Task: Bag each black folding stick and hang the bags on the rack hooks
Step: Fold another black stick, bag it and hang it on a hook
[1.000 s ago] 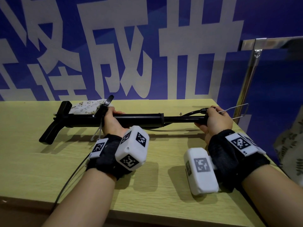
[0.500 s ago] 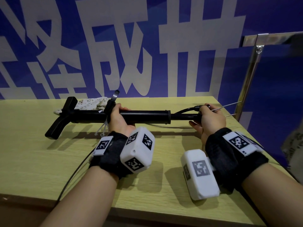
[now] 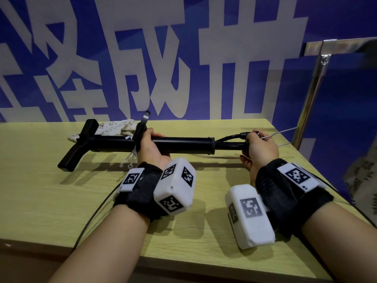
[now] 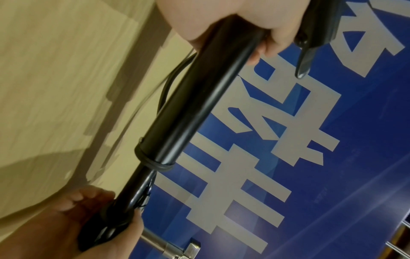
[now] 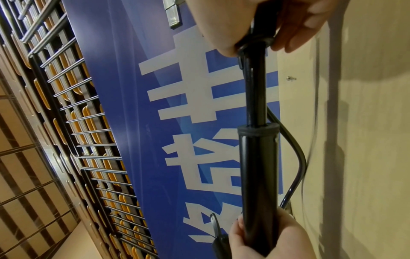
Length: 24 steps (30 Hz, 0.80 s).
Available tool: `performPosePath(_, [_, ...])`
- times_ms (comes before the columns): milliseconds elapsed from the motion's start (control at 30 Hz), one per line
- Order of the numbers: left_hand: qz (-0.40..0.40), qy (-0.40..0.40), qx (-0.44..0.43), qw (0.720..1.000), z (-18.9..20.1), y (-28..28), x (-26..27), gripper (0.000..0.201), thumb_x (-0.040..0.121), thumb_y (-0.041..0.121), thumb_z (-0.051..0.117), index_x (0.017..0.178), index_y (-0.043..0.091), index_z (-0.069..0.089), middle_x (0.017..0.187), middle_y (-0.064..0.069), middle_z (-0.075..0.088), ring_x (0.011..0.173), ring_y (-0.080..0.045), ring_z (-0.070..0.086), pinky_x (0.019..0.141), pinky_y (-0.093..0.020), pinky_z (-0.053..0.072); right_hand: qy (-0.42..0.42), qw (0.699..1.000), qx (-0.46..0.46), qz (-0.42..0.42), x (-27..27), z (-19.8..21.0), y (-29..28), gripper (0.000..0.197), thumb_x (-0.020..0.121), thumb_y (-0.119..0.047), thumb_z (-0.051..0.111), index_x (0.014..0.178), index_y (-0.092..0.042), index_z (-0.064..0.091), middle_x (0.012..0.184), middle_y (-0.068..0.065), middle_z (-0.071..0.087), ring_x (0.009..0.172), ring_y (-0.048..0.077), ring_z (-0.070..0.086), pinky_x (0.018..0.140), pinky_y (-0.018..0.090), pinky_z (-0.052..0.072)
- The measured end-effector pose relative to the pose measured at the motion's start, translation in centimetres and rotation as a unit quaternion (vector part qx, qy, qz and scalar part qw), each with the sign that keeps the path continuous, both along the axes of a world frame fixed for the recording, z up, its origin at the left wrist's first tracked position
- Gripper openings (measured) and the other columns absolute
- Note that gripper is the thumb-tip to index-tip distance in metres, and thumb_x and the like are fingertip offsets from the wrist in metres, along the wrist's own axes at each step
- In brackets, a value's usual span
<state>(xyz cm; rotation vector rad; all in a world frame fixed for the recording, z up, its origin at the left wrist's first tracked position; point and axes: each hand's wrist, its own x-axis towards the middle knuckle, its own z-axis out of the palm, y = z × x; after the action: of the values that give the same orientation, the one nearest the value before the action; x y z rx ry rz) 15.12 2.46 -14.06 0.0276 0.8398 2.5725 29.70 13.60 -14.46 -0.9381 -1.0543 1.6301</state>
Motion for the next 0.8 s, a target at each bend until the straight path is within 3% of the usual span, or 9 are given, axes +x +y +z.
performPosePath(167, [0.0, 0.007, -0.008, 1.0, -0.2, 0.0, -0.2, 0.033, 0.091, 0.017, 0.053, 0.061, 0.019, 0.041, 0.048, 0.008, 0.046, 0.049, -0.006, 0.046, 0.055, -0.019, 0.044, -0.014, 1.0, 0.0, 0.001, -0.2, -0.3, 0.3, 0.029, 0.093, -0.015, 0.049, 0.121, -0.02, 0.052, 0.081, -0.003, 0.049, 0.066, 0.013, 0.046, 0.072, 0.031, 0.046])
performPosePath(267, [0.002, 0.003, -0.013, 1.0, -0.1, 0.0, -0.2, 0.033, 0.091, 0.018, 0.054, 0.061, 0.019, 0.042, 0.053, 0.008, 0.045, 0.05, -0.006, 0.046, 0.056, -0.02, 0.044, -0.02, 1.0, 0.002, 0.003, -0.2, -0.3, 0.3, 0.028, 0.092, -0.015, 0.049, 0.12, -0.021, 0.052, 0.083, -0.002, 0.05, 0.066, 0.012, 0.046, 0.064, 0.03, 0.046])
performPosePath(433, [0.036, -0.021, 0.016, 0.999, -0.2, 0.1, -0.2, 0.03, 0.092, 0.022, 0.057, 0.065, 0.018, 0.045, 0.054, 0.008, 0.046, 0.044, -0.005, 0.047, 0.051, -0.019, 0.046, -0.032, 0.999, 0.003, 0.018, -0.3, -0.3, 0.2, 0.027, 0.093, -0.015, 0.048, 0.119, -0.021, 0.051, 0.101, 0.005, 0.052, 0.07, 0.015, 0.047, 0.056, 0.027, 0.044])
performPosePath(633, [0.036, -0.035, 0.032, 0.998, -0.1, 0.4, 0.2, 0.024, 0.089, 0.021, 0.061, 0.069, 0.017, 0.049, 0.05, 0.009, 0.049, 0.043, -0.005, 0.05, 0.046, -0.017, 0.045, -0.04, 0.997, 0.005, 0.066, -0.7, -0.6, -0.1, 0.016, 0.095, -0.015, 0.045, 0.11, -0.02, 0.046, 0.083, 0.003, 0.048, 0.064, 0.017, 0.046, 0.056, 0.027, 0.043])
performPosePath(733, [0.025, -0.029, 0.037, 0.999, -0.2, 0.8, 0.2, 0.014, 0.089, 0.018, 0.061, 0.08, 0.016, 0.052, 0.058, 0.006, 0.049, 0.047, -0.006, 0.05, 0.048, -0.02, 0.047, -0.037, 0.996, 0.008, 0.084, -0.8, -0.7, -0.3, 0.02, 0.095, -0.015, 0.044, 0.115, -0.018, 0.047, 0.093, 0.007, 0.05, 0.066, 0.018, 0.046, 0.056, 0.028, 0.042])
performPosePath(800, [0.018, -0.02, 0.041, 0.999, -0.3, 1.1, 0.3, 0.01, 0.089, 0.017, 0.061, 0.095, 0.016, 0.053, 0.061, 0.006, 0.05, 0.049, -0.007, 0.051, 0.051, -0.021, 0.048, -0.031, 0.994, -0.005, 0.103, -0.8, -0.5, -0.5, 0.023, 0.095, -0.016, 0.045, 0.118, -0.018, 0.046, 0.105, 0.01, 0.051, 0.077, 0.023, 0.052, 0.06, 0.03, 0.045])
